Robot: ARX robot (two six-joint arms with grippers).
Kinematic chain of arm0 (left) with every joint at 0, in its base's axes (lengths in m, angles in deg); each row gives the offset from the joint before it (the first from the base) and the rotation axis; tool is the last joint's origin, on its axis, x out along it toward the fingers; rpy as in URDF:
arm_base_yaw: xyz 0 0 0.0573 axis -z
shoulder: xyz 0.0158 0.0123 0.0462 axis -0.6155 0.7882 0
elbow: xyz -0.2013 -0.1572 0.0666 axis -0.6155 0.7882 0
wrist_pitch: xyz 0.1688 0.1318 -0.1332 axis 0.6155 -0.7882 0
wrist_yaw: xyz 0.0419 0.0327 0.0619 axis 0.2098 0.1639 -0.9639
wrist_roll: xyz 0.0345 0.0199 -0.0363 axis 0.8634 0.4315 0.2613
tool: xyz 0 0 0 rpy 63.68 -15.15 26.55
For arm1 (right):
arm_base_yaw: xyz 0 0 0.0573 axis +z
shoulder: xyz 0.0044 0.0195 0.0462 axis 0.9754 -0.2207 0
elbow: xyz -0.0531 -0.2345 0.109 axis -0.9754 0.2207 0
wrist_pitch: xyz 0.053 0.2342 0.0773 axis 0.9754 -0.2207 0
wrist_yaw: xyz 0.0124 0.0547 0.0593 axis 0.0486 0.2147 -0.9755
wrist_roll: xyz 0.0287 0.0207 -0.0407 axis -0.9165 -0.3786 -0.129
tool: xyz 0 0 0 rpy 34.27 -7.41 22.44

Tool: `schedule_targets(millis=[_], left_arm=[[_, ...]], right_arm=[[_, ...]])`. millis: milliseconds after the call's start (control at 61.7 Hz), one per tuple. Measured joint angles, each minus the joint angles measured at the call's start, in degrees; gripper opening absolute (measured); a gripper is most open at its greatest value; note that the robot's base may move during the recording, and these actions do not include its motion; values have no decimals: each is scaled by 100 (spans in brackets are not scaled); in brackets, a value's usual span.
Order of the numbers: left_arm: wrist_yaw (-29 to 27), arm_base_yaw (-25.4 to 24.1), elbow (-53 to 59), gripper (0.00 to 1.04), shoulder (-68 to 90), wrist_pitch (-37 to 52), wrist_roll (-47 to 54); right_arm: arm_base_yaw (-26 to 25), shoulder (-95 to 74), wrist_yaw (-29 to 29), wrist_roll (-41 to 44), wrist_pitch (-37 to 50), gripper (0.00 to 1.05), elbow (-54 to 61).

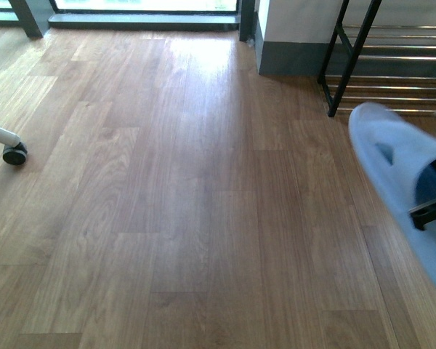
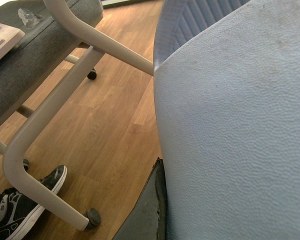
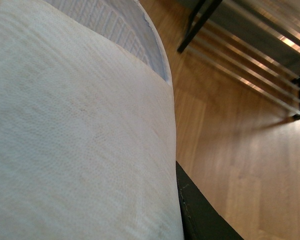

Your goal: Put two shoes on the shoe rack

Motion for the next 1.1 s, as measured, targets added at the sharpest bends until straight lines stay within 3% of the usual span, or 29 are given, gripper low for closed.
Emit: schedule_targets(millis=[130, 178, 1103], left_arm=[[-2, 0, 0, 2, 0, 0, 0], [-2, 0, 0, 2, 0, 0, 0], [15, 9, 7, 2, -15, 0, -2]], right_arm=[[393, 3187, -81, -260, -2083, 1, 284], [481, 3974, -133, -308, -2463, 1, 337], [503, 4328, -98, -389, -2540, 1, 393]])
